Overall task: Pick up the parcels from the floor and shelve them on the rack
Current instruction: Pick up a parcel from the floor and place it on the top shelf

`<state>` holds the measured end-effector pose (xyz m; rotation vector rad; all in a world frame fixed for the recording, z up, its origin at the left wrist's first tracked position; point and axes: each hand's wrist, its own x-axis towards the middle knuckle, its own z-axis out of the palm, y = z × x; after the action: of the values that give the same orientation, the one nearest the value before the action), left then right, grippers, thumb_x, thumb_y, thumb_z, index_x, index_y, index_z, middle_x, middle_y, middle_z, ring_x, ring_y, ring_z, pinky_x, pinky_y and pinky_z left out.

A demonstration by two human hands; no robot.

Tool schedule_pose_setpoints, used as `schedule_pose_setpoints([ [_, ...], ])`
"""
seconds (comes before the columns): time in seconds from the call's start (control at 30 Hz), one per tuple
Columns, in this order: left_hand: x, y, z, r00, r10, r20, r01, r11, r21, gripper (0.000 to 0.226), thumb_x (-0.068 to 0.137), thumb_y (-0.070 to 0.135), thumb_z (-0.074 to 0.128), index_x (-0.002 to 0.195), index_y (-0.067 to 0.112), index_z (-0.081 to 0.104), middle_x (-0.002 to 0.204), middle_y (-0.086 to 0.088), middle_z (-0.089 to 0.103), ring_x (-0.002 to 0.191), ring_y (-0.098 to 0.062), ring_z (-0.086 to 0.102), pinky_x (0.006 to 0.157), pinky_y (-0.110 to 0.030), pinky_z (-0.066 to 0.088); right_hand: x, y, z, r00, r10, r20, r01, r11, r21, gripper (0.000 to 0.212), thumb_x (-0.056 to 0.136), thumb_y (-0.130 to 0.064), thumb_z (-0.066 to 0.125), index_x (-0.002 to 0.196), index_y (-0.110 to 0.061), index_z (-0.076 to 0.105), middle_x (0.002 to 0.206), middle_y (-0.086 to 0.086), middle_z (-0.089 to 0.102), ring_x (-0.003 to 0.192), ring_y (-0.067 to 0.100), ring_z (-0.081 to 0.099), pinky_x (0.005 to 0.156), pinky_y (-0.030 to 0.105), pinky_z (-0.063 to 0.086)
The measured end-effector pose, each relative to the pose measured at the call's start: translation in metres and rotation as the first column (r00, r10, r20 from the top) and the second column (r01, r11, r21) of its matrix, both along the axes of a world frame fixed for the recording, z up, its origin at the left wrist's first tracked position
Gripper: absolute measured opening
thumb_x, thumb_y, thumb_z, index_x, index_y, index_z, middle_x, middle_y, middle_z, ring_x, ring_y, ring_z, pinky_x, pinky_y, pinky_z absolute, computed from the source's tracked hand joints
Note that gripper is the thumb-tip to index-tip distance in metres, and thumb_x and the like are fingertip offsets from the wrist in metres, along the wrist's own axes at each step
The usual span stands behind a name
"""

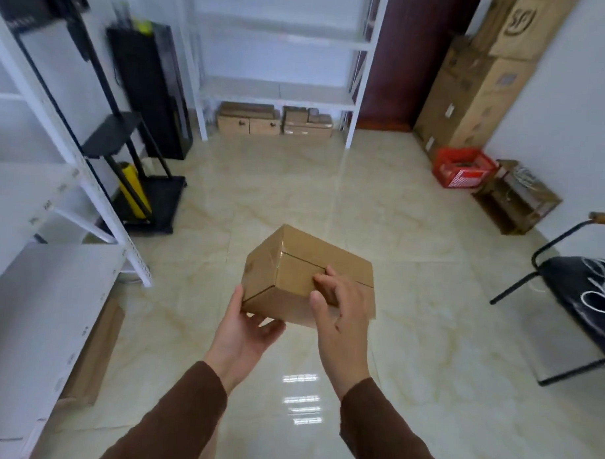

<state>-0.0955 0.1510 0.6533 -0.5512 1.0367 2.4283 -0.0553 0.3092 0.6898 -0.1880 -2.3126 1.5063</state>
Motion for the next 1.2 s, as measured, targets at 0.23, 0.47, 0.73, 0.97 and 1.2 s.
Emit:
schedule_pose_setpoints([
  [0.23,-0.052,0.034,0.074,0.910,0.042,-0.411,-0.167,0.948,-0.273,0.023,0.106,0.040,0.046,0.126,0.033,0.056,0.138,-0.005,0.063,0.134,-0.023,0.056,0.119,-0.037,0.038,-0.059,0.034,0.048,0.999,-0.006,0.048,0.025,0.912,-0.410,0.035,0.105,-0.028,0.052,0.138,-0.036,0.062,0.133,-0.010,0.059,0.131,0.010,0.053,0.114,0.036,0.043],
  [0.47,-0.149,0.064,0.081,0.733,-0.173,-0.658,-0.367,0.713,-0.597,0.056,0.088,0.061,0.059,0.141,0.052,0.040,0.152,0.009,0.044,0.141,-0.008,0.043,0.117,-0.037,0.039,-0.177,0.058,0.045,0.983,0.143,0.114,-0.005,0.647,-0.762,0.039,0.104,-0.048,0.045,0.130,-0.026,0.065,0.136,0.000,0.069,0.129,0.017,0.062,0.109,0.046,0.050],
  [0.73,-0.297,0.093,0.096,0.707,-0.215,-0.674,-0.337,0.735,-0.588,0.044,0.086,0.063,0.062,0.128,0.053,0.051,0.160,0.019,0.038,0.151,-0.006,0.034,0.122,-0.039,0.033,-0.328,0.093,0.048,0.989,0.150,0.007,-0.087,0.614,-0.785,0.053,0.101,-0.049,0.047,0.148,-0.025,0.051,0.147,0.003,0.063,0.138,0.020,0.057,0.115,0.047,0.044],
  [0.97,-0.445,0.102,0.102,0.897,-0.047,-0.440,-0.120,0.931,-0.344,0.080,0.081,0.083,0.050,0.136,0.026,0.060,0.136,0.007,0.070,0.137,-0.015,0.055,0.120,-0.044,0.035,-0.454,0.126,0.053,0.991,0.123,-0.049,-0.131,0.865,-0.485,0.043,0.096,-0.041,0.064,0.137,-0.032,0.053,0.140,-0.001,0.065,0.134,0.020,0.057,0.107,0.032,0.047],
  [1.2,-0.613,0.134,0.103,0.912,-0.100,-0.398,-0.013,0.962,-0.273,0.044,0.101,0.046,0.053,0.140,0.028,0.063,0.137,0.004,0.072,0.132,-0.019,0.062,0.109,-0.038,0.046,-0.625,0.169,0.055,0.942,0.295,-0.158,-0.322,0.930,-0.181,0.074,0.086,-0.040,0.076,0.151,-0.033,0.043,0.166,-0.017,0.034,0.152,0.005,0.033,0.118,0.035,0.041],
])
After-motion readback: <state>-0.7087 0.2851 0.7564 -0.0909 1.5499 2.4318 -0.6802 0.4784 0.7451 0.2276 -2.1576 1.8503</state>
